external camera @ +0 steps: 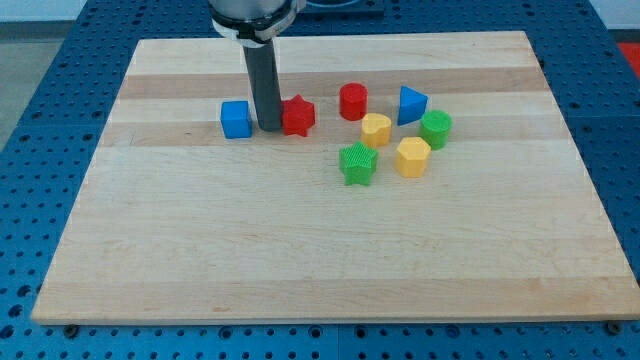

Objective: Move the blue cube towards the red star

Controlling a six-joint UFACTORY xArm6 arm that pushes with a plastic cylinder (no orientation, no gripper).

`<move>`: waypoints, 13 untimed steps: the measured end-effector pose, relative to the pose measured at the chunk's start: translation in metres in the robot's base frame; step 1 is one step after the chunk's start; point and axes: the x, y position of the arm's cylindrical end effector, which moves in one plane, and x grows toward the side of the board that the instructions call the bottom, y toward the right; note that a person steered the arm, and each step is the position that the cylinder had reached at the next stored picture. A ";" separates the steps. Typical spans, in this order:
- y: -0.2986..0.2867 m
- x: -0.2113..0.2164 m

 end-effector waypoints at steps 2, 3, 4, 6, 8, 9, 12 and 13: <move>0.032 0.007; 0.029 0.010; 0.000 0.028; -0.087 0.036; -0.138 0.014; -0.129 -0.001; -0.079 -0.028; -0.072 -0.012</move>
